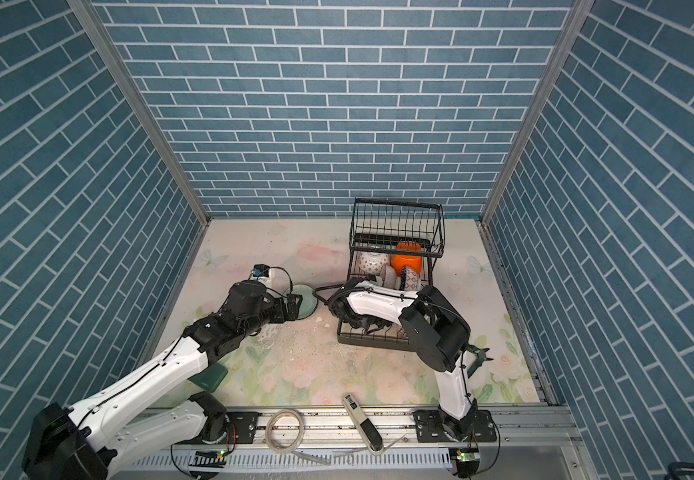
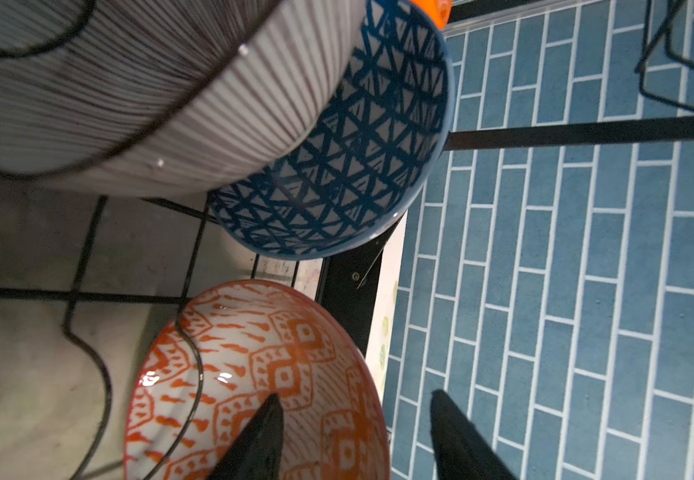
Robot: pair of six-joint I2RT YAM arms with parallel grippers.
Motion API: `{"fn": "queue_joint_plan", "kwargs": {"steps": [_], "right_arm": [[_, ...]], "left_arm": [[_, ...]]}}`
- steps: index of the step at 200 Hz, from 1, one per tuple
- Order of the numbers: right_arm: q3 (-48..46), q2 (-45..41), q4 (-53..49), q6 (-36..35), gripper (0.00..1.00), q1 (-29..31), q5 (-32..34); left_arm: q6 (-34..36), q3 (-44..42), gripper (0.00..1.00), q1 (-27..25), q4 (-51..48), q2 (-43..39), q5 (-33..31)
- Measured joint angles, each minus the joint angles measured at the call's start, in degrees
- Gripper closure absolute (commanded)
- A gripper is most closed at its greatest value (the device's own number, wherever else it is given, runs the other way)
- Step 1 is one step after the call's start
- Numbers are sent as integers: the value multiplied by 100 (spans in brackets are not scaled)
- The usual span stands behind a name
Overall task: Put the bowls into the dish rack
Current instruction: 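Withdraw the right gripper from the rack while the left gripper moves to the green bowl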
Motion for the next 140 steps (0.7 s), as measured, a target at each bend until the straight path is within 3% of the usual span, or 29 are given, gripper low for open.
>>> {"fn": "queue_joint_plan", "kwargs": {"steps": [36, 71, 140], "right_arm": [[0, -516, 446, -238, 24, 0, -284], [-15, -1139, 1095, -649, 22, 0, -743], [-610, -2404, 3147, -1469, 22, 0, -2559]], "left_arm": [[0, 0, 0, 2, -90, 0, -4], [2, 31, 0, 2, -319, 17, -37], [-11, 337, 0, 4, -772, 317, -153]]}}
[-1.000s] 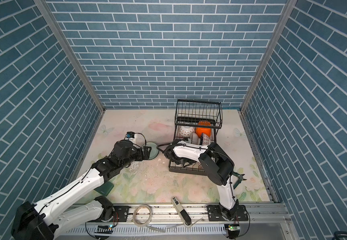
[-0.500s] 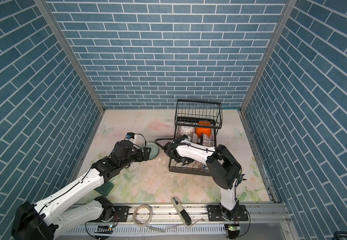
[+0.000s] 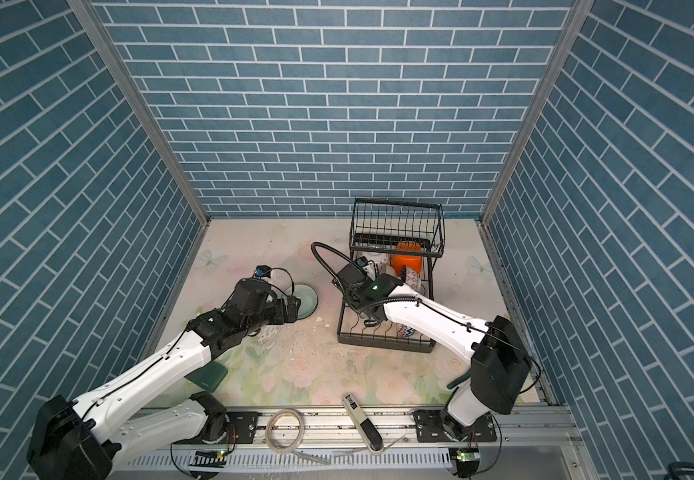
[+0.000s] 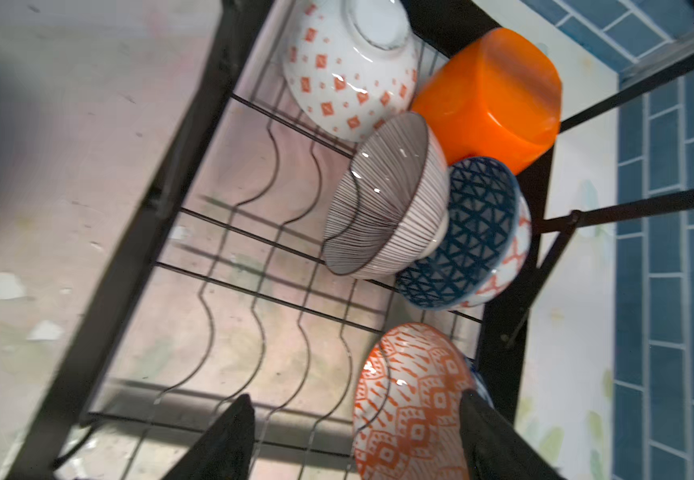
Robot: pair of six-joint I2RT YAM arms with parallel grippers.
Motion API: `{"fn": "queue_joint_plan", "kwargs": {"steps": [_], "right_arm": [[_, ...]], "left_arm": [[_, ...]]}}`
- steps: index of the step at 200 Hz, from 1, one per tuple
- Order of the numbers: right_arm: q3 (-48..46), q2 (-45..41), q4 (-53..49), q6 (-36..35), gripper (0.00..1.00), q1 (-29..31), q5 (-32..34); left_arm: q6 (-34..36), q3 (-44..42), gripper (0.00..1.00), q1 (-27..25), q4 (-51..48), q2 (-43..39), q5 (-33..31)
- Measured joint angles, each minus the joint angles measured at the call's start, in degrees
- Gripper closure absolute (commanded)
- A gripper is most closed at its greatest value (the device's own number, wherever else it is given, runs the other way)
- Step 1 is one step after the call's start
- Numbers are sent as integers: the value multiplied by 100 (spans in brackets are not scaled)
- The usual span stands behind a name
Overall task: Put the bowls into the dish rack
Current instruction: 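Withdraw the right gripper from the rack while the left gripper moves to the green bowl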
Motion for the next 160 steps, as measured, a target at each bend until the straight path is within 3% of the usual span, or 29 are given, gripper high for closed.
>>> {"fn": "queue_joint_plan", "kwargs": {"steps": [66, 116, 160], "right_arm": [[-463, -374, 1270, -87, 24, 20, -846], [-935, -455, 1596, -90, 25, 31, -1099], [-1325, -815, 1792, -79, 26, 48, -1174]], "left_arm": [[-205, 299, 0, 7, -588, 234, -223], [-358, 612, 1, 17, -1163, 710, -376], [-553, 1051, 7, 85, -1589, 1305, -345]]}}
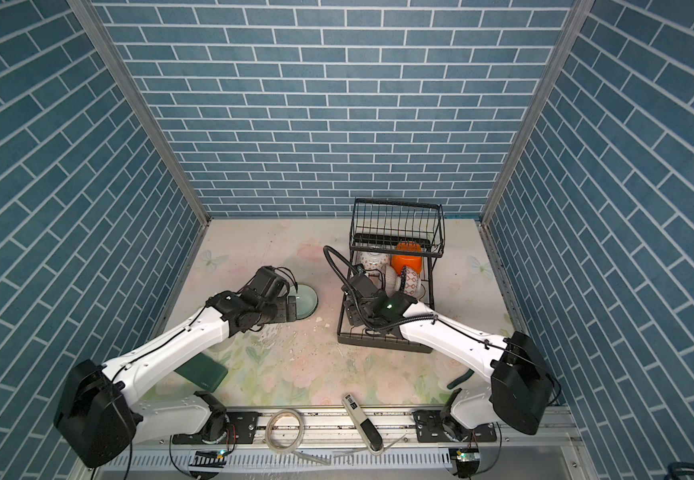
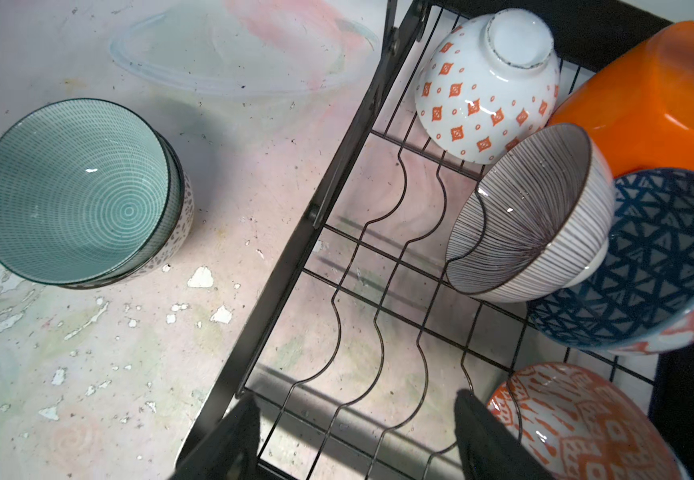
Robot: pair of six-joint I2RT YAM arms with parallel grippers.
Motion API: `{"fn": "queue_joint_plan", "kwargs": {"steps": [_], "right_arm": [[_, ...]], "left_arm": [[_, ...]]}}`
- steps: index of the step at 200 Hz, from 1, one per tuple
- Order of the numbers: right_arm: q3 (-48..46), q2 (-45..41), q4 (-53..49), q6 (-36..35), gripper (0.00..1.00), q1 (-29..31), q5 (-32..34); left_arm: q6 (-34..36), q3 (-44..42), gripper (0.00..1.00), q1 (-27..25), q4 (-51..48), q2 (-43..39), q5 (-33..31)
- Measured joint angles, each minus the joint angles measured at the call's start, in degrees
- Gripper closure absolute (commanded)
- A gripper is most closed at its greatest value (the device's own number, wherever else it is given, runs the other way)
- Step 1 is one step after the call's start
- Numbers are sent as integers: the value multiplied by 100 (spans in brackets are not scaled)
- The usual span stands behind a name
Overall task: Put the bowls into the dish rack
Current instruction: 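Withdraw the right gripper from the rack while the left gripper moves to the green bowl, then grasp the green bowl rim with the left gripper and lift it off the stack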
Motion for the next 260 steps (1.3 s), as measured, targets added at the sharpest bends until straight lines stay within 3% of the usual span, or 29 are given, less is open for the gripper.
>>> {"fn": "queue_joint_plan", "kwargs": {"steps": [43, 88, 116, 260], "right_arm": [[-293, -271, 105, 33, 27, 11, -28], [-393, -411, 101, 68, 27, 17, -79], [-393, -431, 101, 68, 27, 17, -76], [-393, -308, 107, 70, 27, 28, -79]], "left_arm": [[-39, 505, 16, 83, -223, 629, 114], [35, 575, 35, 330, -170, 1058, 358], [101, 575, 46, 498, -28, 1163, 511], [232, 612, 80, 610, 203, 1580, 660]]}}
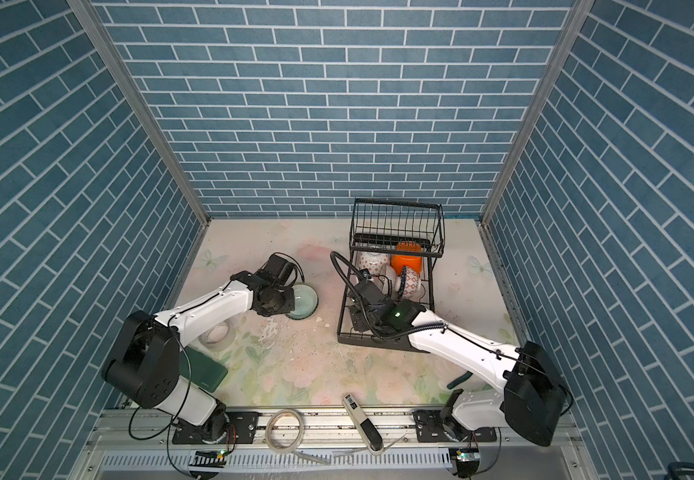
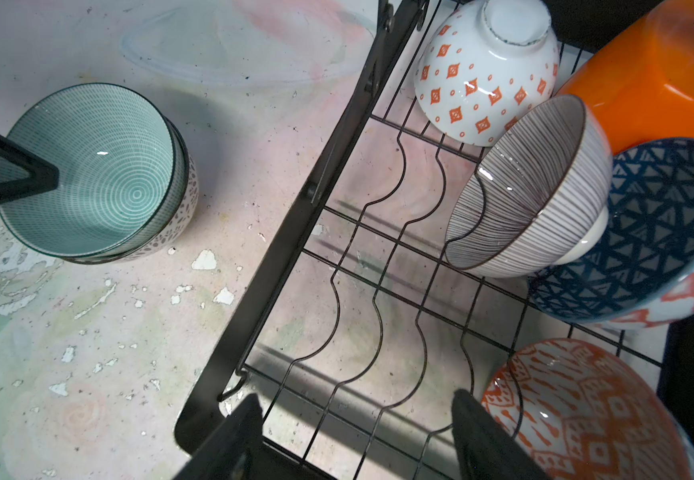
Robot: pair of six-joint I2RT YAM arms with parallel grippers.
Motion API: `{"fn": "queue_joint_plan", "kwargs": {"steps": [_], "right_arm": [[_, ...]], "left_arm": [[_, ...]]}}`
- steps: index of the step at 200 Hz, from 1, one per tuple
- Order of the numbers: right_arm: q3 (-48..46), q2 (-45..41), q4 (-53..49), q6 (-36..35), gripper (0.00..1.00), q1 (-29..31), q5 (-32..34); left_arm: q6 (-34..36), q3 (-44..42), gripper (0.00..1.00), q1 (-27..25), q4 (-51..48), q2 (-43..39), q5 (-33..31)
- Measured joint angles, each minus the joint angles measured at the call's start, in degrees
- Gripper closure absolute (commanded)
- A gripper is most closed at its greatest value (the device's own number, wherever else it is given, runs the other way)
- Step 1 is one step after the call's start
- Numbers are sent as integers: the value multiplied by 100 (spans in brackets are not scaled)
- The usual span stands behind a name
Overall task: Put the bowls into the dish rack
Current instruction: 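Grasp the green bowl rim with the left gripper and lift it off the stack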
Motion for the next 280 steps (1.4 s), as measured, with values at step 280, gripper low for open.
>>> {"fn": "queue_joint_plan", "kwargs": {"steps": [280], "right_arm": [[728, 719, 79, -28, 37, 66, -413]], "left_arm": [[302, -107, 100, 26, 413, -1126, 505]]}}
